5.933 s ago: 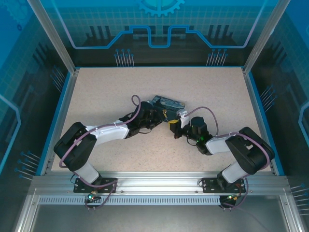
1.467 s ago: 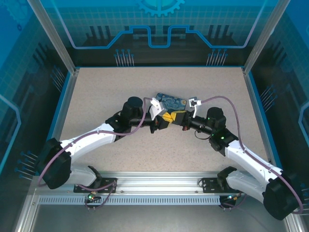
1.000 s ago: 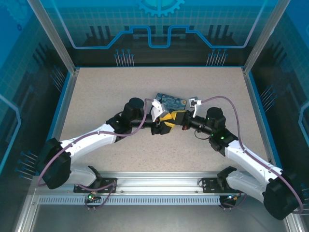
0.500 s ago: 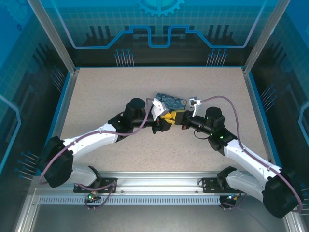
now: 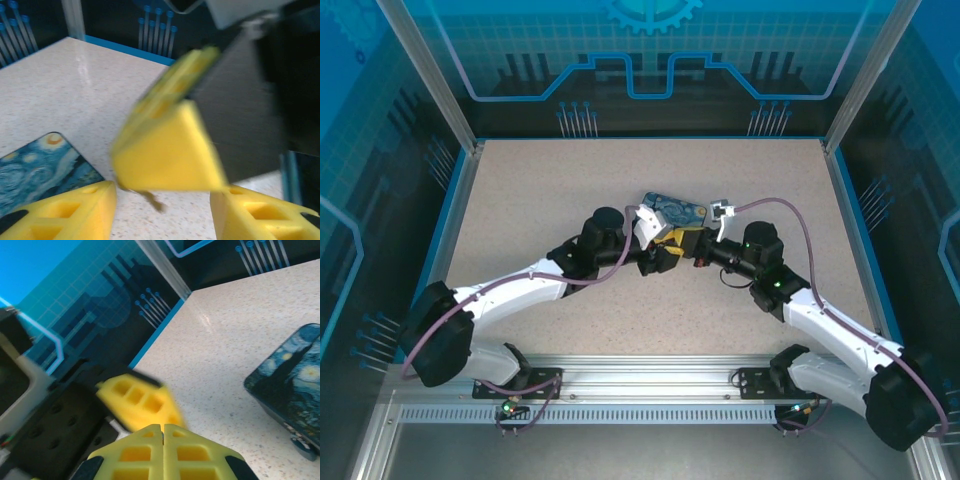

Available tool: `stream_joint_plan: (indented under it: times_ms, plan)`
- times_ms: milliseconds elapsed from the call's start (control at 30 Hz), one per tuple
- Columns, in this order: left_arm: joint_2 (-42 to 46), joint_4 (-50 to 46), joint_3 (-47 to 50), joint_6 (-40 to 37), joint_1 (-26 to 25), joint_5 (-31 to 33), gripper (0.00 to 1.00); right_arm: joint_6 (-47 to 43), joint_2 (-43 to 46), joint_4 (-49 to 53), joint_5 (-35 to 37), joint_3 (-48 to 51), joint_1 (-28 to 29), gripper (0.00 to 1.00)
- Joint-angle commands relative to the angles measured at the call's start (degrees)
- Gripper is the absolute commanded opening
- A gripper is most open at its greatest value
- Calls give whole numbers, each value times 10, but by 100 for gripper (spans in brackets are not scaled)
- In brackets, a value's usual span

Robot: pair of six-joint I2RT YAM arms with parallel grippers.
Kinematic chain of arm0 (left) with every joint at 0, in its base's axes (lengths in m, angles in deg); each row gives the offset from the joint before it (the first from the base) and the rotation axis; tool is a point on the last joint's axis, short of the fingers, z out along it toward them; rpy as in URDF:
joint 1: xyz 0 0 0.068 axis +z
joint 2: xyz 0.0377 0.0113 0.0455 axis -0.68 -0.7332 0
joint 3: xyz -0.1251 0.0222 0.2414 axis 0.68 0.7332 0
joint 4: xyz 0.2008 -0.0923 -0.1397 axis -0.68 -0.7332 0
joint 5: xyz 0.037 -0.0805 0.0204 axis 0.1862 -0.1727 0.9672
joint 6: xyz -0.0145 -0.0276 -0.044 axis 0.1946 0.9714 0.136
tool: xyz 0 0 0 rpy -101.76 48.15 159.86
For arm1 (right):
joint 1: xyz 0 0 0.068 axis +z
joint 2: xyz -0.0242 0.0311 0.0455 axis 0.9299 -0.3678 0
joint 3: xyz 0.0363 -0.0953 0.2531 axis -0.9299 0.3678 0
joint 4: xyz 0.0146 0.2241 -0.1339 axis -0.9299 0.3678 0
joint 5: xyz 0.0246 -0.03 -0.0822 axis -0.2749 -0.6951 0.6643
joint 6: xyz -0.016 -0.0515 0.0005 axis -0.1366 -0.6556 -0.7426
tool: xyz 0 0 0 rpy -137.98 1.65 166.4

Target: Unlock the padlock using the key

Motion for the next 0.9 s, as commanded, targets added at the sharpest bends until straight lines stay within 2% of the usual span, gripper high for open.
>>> stream_joint_plan:
  times_ms: [0,333,867]
  plan:
    - [12,24,32,-9,3,52,55,1,17,-17,-22,-13,18,0]
    - [45,62,76,-10,3,26,61,5,8,-23,-15,-9,19,0]
    - [27,94,50,29,-12,41,60,2,-1,-25,0,-6,28,0]
